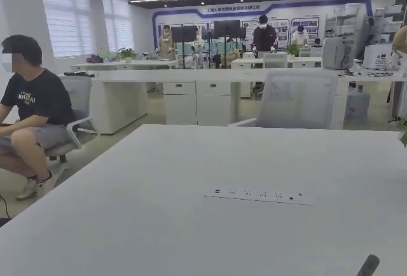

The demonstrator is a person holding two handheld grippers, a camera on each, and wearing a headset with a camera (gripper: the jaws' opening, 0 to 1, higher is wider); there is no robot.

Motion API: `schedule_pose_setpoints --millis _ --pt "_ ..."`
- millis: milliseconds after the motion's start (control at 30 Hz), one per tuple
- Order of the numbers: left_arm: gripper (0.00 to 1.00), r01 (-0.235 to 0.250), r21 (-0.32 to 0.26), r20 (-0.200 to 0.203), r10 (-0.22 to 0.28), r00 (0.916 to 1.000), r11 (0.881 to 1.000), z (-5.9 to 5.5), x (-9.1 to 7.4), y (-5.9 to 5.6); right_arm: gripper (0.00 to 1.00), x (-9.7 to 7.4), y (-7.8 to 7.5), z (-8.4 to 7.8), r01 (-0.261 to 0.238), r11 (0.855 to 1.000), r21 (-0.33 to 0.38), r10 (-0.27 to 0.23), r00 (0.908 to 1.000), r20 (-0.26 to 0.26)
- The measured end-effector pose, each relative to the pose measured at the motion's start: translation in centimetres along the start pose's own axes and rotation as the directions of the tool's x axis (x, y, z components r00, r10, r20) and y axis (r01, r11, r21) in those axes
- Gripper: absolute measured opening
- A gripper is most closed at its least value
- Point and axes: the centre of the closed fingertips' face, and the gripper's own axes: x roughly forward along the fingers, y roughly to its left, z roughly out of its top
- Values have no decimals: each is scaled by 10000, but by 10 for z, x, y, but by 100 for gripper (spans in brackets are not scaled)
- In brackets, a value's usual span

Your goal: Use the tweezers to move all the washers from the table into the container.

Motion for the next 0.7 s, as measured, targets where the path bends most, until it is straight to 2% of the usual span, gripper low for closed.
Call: schedule_pose_setpoints --millis 100,200,433,700 --pt "79 -2 9 -7 2 10000 10000 0 0 0 3 5 -9 1 134 9988 474 -134 9999 -4" --pt "79 -16 10 -26 16 10000 10000 0 0 0 3 12 -15 -1 205 9982 565 -198 9997 -128" --pt "78 -41 -14 -56 41 10000 10000 -1 0 1 3 24 -26 -13 401 9975 578 -366 9974 -615" --pt "78 -55 -11 -140 55 9999 10000 -3 0 2 3 40 -39 -34 560 9977 380 -505 9899 -1322"
